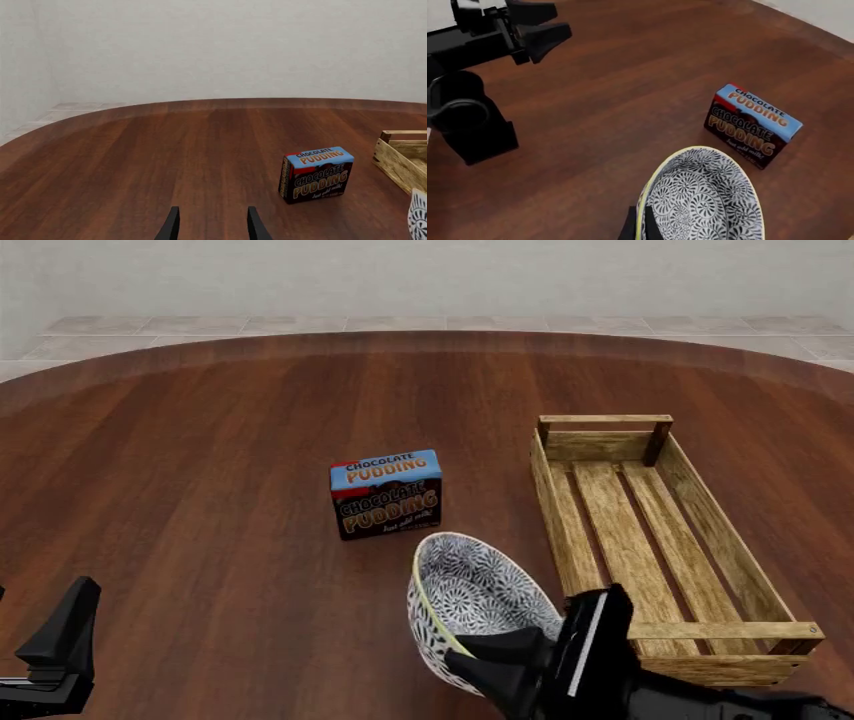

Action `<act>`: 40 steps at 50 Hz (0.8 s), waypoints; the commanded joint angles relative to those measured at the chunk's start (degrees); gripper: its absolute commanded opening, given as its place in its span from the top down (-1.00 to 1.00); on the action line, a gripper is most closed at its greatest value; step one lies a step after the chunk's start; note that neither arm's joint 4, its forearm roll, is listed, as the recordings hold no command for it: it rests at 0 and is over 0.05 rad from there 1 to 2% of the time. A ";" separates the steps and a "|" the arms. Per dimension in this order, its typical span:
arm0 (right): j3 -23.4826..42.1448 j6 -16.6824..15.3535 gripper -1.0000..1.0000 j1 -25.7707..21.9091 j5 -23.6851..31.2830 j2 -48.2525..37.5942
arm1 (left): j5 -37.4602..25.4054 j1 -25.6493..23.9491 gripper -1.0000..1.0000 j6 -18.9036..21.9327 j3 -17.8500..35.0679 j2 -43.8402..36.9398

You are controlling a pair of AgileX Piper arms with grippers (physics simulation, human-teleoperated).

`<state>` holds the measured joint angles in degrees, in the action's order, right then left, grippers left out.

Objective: Pick up the bowl on the left and put it in the tray.

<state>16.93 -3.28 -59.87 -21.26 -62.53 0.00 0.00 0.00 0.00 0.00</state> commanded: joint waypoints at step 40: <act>3.68 -3.69 1.00 -3.33 8.47 9.96 | 0.00 0.00 -1.00 0.00 0.00 0.00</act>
<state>19.61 -6.32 -62.11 -13.79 -54.14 0.00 0.00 0.00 0.00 0.00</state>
